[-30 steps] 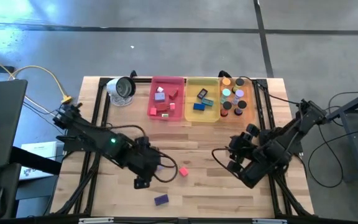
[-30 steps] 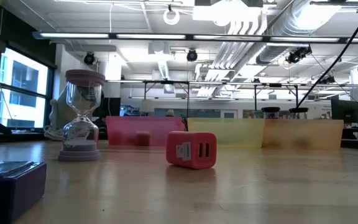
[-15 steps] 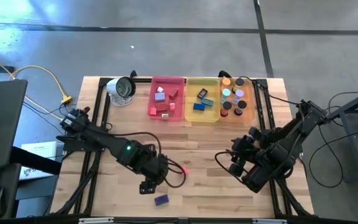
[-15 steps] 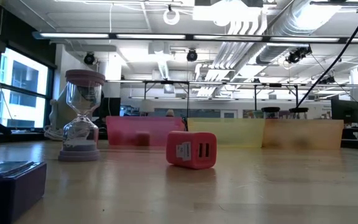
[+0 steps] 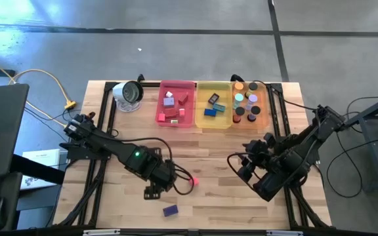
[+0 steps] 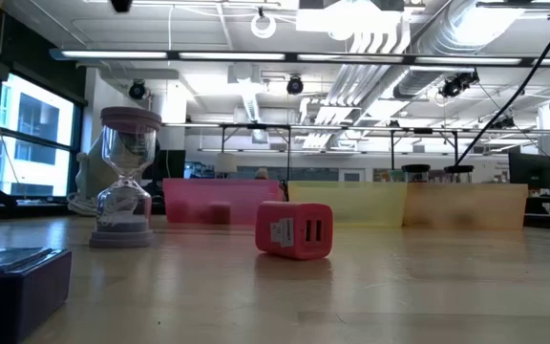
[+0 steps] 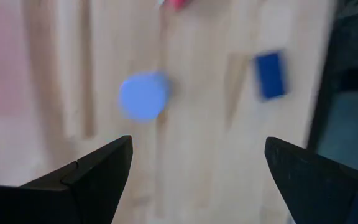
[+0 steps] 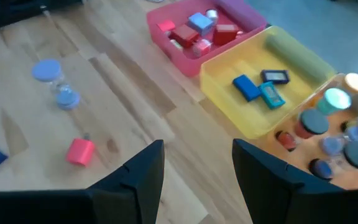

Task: Pick & Place Office items
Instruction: Put the violet hourglass into the orange bin

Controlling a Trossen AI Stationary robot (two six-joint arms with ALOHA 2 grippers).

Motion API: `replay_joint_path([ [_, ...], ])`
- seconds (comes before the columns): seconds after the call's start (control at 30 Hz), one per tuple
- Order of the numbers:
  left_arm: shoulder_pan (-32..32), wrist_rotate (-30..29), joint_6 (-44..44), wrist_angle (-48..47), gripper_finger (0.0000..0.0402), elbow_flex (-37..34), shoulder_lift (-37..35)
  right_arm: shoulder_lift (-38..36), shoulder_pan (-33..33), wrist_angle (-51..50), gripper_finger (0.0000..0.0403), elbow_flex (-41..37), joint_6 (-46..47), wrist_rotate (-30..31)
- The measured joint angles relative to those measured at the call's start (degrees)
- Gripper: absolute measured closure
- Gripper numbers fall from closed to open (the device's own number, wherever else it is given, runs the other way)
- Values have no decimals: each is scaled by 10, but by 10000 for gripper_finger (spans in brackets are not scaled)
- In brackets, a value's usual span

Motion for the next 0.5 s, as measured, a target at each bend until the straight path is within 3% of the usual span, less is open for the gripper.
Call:
replay_joint_path([
  [0.13,8,-40,31,-62,44,0,0,0,0,45,225,0,-39,-12],
  [0.23,12,-74,84,-53,44,-2,0,0,0,91,225,0,-82,-12],
  [0.5,32,-53,138,-33,44,-32,5,0,-16,119,225,0,-110,-13],
])
